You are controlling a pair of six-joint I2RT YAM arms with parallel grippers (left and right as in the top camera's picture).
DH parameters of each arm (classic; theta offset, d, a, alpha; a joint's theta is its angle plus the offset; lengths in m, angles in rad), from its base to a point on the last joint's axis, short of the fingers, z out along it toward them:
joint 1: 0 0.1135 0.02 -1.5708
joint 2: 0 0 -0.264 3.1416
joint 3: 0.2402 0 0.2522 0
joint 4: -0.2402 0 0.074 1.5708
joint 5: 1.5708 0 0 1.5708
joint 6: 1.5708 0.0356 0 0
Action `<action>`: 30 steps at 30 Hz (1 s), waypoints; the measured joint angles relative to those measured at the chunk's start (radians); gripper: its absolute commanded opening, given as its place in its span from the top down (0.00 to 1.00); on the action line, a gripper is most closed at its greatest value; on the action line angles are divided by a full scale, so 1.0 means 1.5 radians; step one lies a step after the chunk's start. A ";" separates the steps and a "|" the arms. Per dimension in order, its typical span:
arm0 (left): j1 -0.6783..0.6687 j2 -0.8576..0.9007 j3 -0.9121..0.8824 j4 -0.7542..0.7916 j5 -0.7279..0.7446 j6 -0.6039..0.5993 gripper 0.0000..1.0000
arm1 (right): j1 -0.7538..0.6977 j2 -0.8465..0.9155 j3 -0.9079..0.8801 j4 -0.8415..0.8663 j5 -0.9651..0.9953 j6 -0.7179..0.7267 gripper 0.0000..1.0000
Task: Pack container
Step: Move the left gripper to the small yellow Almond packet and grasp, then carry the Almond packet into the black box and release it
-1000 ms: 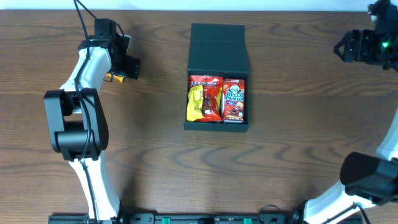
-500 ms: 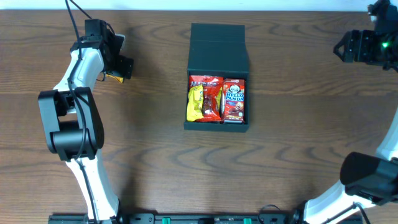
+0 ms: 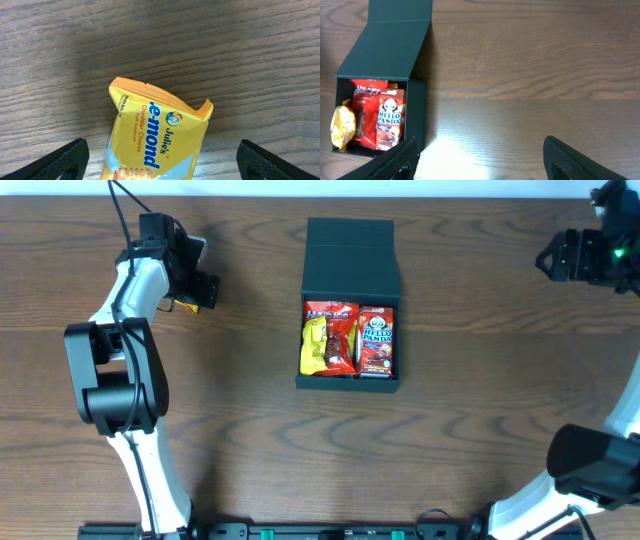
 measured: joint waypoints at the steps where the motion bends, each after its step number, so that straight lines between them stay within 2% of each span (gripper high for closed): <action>1: -0.001 0.002 0.000 0.000 0.000 0.000 0.05 | 0.000 0.000 0.000 0.000 0.000 0.000 0.21; 5: -0.001 0.018 0.000 0.006 0.001 0.000 0.04 | 0.000 0.000 0.000 0.000 0.000 0.000 0.21; 6: -0.001 0.020 0.000 0.008 0.005 0.000 0.01 | 0.000 0.000 0.000 0.000 0.000 0.001 0.21; 10: -0.001 0.020 0.000 0.012 0.007 0.001 0.20 | 0.000 0.000 0.000 0.000 0.000 0.007 0.21; 12: -0.001 0.020 0.000 0.012 0.006 0.000 0.27 | 0.000 0.000 0.000 0.000 0.000 0.007 0.21; 21: -0.002 0.020 0.000 0.010 -0.021 -0.018 0.42 | 0.000 0.000 0.000 0.000 0.000 0.008 0.21; 30: -0.002 0.020 0.005 -0.015 -0.023 -0.042 0.48 | 0.000 0.000 0.000 0.000 0.000 0.008 0.21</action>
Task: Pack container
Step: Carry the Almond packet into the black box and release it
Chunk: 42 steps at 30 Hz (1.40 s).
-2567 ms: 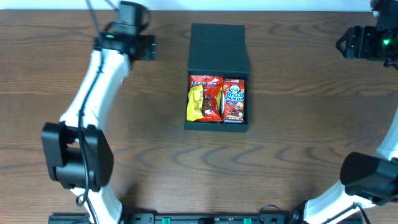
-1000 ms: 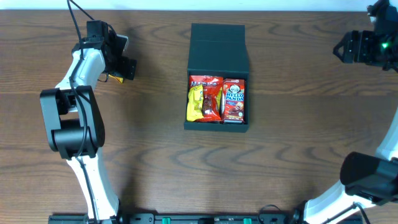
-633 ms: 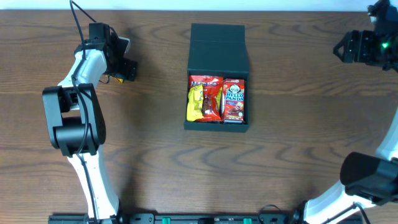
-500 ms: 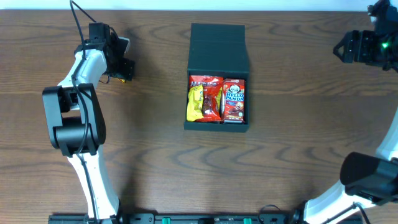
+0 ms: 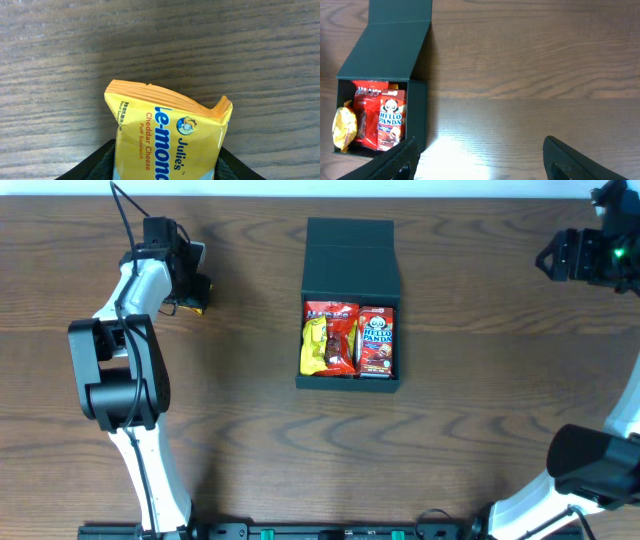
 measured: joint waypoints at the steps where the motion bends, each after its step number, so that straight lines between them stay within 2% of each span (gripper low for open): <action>1: 0.000 0.000 0.003 -0.008 0.000 -0.005 0.49 | 0.000 0.000 0.000 0.000 0.000 0.000 0.21; 5: 0.000 0.000 0.023 -0.053 -0.005 -0.015 0.51 | 0.000 0.000 0.000 0.001 0.000 0.000 0.21; 15: -0.052 -0.003 0.182 -0.202 -0.013 -0.011 0.51 | 0.000 0.000 0.000 0.006 0.000 0.000 0.21; 24: -0.236 -0.039 0.269 -0.289 -0.013 0.047 0.51 | 0.000 0.000 0.000 0.037 0.000 -0.004 0.20; 29: -0.351 -0.047 0.271 -0.302 -0.012 0.090 0.49 | -0.010 0.000 0.000 0.052 0.001 -0.008 0.20; 33: -0.418 -0.047 0.271 -0.321 -0.012 0.157 0.46 | -0.015 0.000 0.000 0.057 0.000 -0.009 0.20; 38: -0.439 -0.047 0.271 -0.356 0.024 0.253 0.41 | -0.022 0.000 0.000 0.066 0.001 -0.011 0.20; 42: -0.434 -0.047 0.271 -0.362 0.072 0.294 0.39 | -0.022 0.000 0.000 0.069 0.001 -0.011 0.20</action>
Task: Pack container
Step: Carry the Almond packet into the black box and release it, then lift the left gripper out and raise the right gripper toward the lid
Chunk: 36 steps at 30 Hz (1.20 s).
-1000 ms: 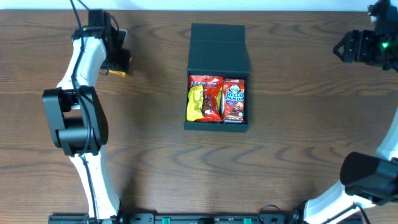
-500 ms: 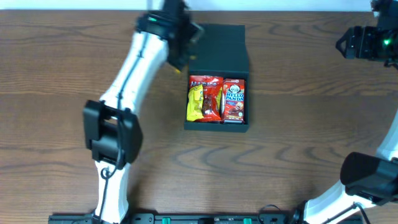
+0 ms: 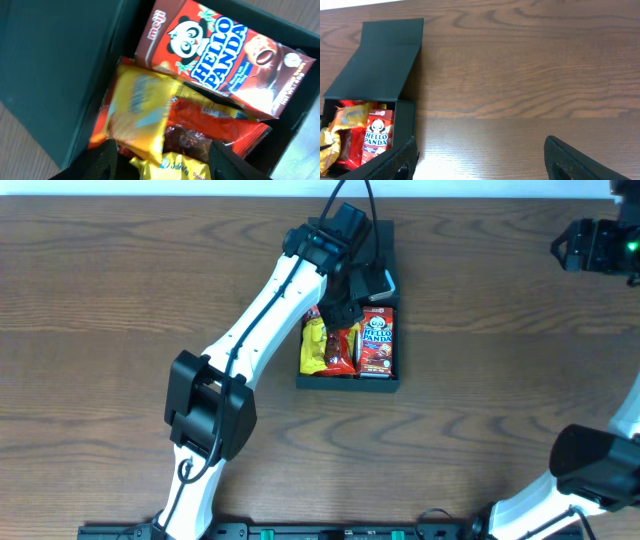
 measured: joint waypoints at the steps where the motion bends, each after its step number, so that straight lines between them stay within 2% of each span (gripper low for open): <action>1: 0.000 0.000 0.000 0.000 0.005 0.006 0.37 | 0.000 0.000 0.000 0.000 0.000 0.000 0.20; 4: 0.000 0.000 0.000 0.000 0.011 0.014 0.36 | 0.000 0.000 0.000 0.000 0.000 0.000 0.20; 5: 0.000 0.000 0.000 0.000 0.010 0.014 0.42 | 0.000 0.000 0.000 -0.001 0.000 0.000 0.20; 7: 0.000 0.000 0.000 0.003 0.000 0.013 0.59 | 0.000 0.000 0.000 -0.001 -0.001 0.000 0.25; 10: 0.001 0.000 0.000 0.003 -0.020 0.008 0.80 | 0.000 0.000 0.000 -0.002 -0.004 -0.008 0.55; 11: 0.001 0.000 0.000 0.003 -0.027 -0.002 0.84 | 0.000 0.000 0.000 -0.003 -0.006 -0.007 0.60; 13: 0.004 0.000 0.000 0.005 -0.053 -0.024 0.84 | 0.000 0.000 0.000 -0.002 -0.013 -0.007 0.72; 16: 0.024 0.000 0.000 0.015 -0.082 -0.081 0.84 | -0.001 0.000 -0.008 0.009 -0.039 -0.009 0.99; 21: 0.107 0.000 0.000 0.048 -0.040 -0.199 0.84 | 0.007 0.000 -0.082 0.053 -0.099 -0.008 0.99; 22: 0.134 0.000 0.000 0.060 -0.017 -0.229 0.85 | 0.013 0.000 -0.108 0.067 -0.110 -0.008 0.99; 23: 0.163 0.000 0.000 0.075 0.007 -0.267 0.93 | 0.025 0.000 -0.144 0.090 -0.124 -0.008 0.99; 27: 0.226 0.000 0.001 0.119 0.043 -0.372 0.94 | 0.068 0.000 -0.239 0.172 -0.161 -0.008 0.99; 31: 0.264 0.001 0.001 0.136 0.088 -0.446 0.94 | 0.115 0.002 -0.333 0.294 -0.202 0.018 0.99; 36: 0.264 0.038 0.006 0.186 0.129 -0.518 0.94 | 0.138 0.051 -0.360 0.406 -0.254 0.087 0.99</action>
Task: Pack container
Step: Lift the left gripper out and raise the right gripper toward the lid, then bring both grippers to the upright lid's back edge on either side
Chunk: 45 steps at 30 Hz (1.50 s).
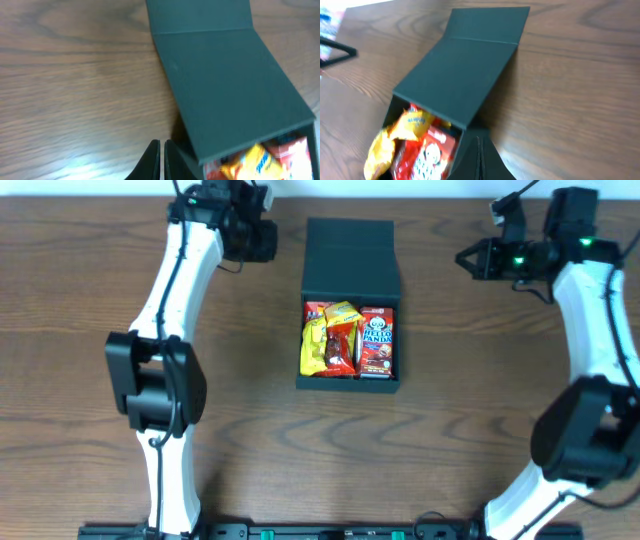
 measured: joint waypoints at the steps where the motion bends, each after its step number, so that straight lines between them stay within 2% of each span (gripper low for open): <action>1: -0.001 0.015 0.000 0.016 0.012 -0.017 0.94 | 0.002 0.024 0.000 0.019 -0.018 0.022 0.99; 10: -0.003 0.089 0.000 0.056 0.029 -0.153 0.94 | 0.009 0.199 -0.010 0.089 -0.115 0.160 0.99; 15: -0.003 0.093 0.000 0.006 0.031 -0.189 0.94 | 0.039 0.229 -0.012 0.060 -0.130 0.185 0.99; 20: 0.008 0.100 0.000 -0.080 0.031 -0.180 0.94 | 0.069 0.230 -0.012 -0.051 -0.093 0.170 0.98; 25: 0.046 0.101 0.000 -0.111 0.031 -0.164 0.94 | 0.072 0.230 -0.012 -0.110 -0.042 0.141 0.98; 31: 0.082 0.101 0.000 -0.122 0.031 -0.149 0.94 | 0.114 0.230 -0.012 -0.114 -0.017 0.121 0.98; 45: 0.088 0.101 0.000 -0.127 0.031 -0.126 0.94 | 0.152 0.230 -0.012 -0.109 0.000 0.113 0.99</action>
